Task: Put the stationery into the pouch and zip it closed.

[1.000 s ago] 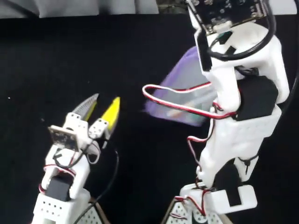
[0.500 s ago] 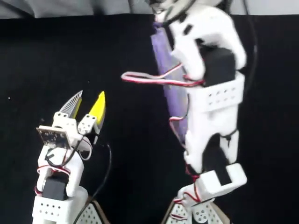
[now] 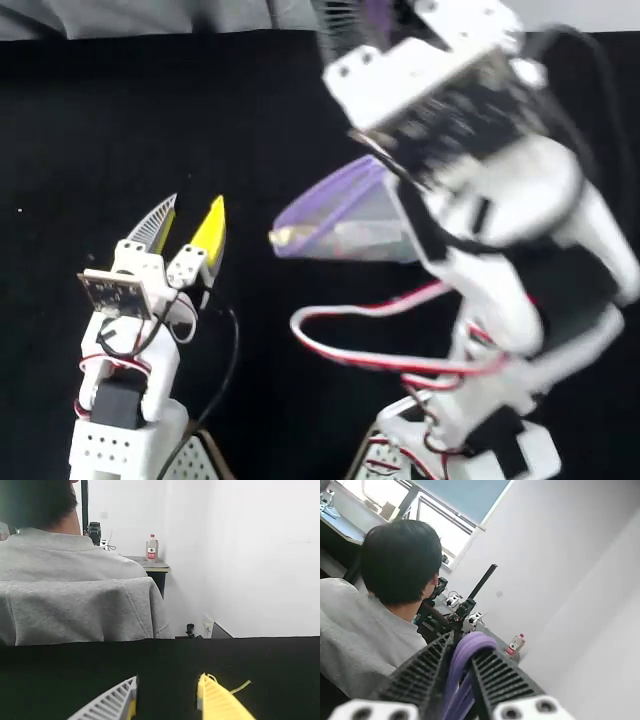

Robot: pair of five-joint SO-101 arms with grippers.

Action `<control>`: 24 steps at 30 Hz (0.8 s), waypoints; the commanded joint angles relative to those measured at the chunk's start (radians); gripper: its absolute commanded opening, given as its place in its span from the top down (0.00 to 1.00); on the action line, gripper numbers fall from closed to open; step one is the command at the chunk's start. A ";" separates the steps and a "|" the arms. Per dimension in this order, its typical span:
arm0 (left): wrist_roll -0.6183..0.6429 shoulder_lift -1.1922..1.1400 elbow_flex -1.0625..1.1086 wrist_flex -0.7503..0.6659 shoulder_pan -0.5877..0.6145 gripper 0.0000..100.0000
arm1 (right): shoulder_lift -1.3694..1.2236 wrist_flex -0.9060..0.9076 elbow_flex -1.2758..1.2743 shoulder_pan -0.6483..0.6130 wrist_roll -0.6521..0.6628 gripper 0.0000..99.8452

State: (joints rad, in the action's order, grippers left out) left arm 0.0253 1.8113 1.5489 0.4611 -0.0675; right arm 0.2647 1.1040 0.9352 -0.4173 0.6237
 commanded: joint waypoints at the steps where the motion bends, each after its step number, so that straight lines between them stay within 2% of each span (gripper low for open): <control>1: 0.003 0.012 -0.036 0.003 -0.004 0.80 | 0.107 0.075 0.041 0.063 -0.049 0.99; 7: 0.083 0.012 -0.039 0.009 -0.054 0.79 | 0.136 0.147 0.031 0.064 -0.057 0.99; 14: -0.008 0.012 -0.064 0.060 -0.079 0.80 | 0.062 0.144 0.036 0.064 -0.057 0.99; 18: -0.018 0.012 -0.174 0.187 -0.070 0.80 | 0.058 0.146 0.035 0.069 -0.057 0.99; 24: -0.011 0.014 -0.472 0.451 0.042 0.79 | 0.079 0.152 0.033 0.069 -0.057 0.99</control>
State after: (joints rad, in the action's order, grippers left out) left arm 0.0161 1.8144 1.3065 0.7695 -0.0829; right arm 0.3230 1.2543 0.9367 -0.3621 0.5746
